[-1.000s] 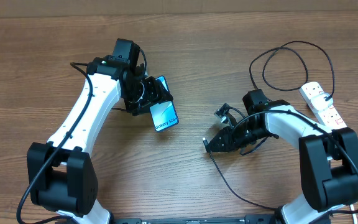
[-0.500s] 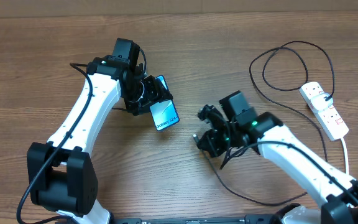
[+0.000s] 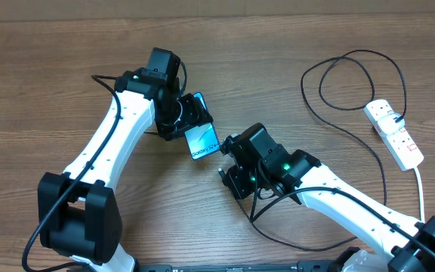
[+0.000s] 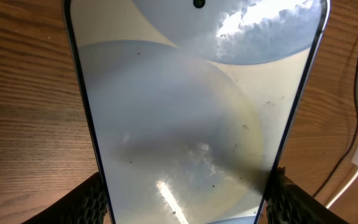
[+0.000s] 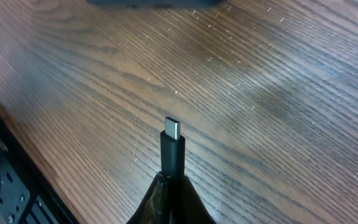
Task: Plug charger to phone and switch on socket
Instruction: 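Bring the plug toward the phone's bottom port held by left gripper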
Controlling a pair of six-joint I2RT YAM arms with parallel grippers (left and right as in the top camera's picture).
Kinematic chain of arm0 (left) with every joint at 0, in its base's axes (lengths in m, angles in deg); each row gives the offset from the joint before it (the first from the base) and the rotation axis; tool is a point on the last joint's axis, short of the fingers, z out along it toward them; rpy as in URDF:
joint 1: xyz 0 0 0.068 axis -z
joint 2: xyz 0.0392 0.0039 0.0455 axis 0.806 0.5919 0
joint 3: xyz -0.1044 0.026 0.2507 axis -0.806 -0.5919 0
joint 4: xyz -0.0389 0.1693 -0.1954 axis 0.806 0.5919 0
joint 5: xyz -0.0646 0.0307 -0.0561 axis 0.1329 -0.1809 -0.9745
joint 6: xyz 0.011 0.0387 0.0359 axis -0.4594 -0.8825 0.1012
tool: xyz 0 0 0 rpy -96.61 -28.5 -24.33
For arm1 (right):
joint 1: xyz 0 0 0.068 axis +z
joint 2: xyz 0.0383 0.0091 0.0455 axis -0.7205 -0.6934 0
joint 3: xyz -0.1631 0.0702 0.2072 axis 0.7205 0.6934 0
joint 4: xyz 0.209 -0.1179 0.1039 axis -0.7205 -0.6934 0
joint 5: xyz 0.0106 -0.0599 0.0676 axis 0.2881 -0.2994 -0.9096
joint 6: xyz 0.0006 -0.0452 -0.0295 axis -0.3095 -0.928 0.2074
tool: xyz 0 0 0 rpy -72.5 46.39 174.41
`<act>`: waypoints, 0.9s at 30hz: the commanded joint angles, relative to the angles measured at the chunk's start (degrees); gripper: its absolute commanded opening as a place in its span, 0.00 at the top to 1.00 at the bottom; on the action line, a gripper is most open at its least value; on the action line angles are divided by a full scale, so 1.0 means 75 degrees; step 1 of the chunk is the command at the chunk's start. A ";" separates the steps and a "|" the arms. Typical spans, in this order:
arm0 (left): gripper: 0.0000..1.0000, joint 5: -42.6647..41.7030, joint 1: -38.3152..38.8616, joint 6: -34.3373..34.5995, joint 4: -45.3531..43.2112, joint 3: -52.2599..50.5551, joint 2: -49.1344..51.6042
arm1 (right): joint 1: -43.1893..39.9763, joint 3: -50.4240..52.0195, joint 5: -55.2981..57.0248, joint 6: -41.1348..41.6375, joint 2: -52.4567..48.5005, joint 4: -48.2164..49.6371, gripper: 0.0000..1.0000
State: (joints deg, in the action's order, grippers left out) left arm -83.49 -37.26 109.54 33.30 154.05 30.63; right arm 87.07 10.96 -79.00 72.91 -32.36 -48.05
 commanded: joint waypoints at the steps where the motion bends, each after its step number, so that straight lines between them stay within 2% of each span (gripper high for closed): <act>1: 0.64 0.0248 0.0181 0.0134 -0.0070 0.0213 0.0038 | 0.0029 -0.0332 0.0195 0.0198 0.0079 0.0052 0.96; 14: 0.64 0.0388 0.0312 0.0300 -0.0175 0.0213 0.0038 | 0.0029 -0.0364 0.0227 0.0860 0.0076 0.0662 0.96; 27: 0.64 0.0388 0.0312 0.0300 -0.0230 0.0213 0.0038 | 0.0029 -0.0361 0.0041 0.0994 -0.0125 0.0877 0.96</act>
State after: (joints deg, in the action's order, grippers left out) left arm -80.52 -35.30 110.76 31.96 154.05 30.63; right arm 87.07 10.07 -78.32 79.51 -32.60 -41.87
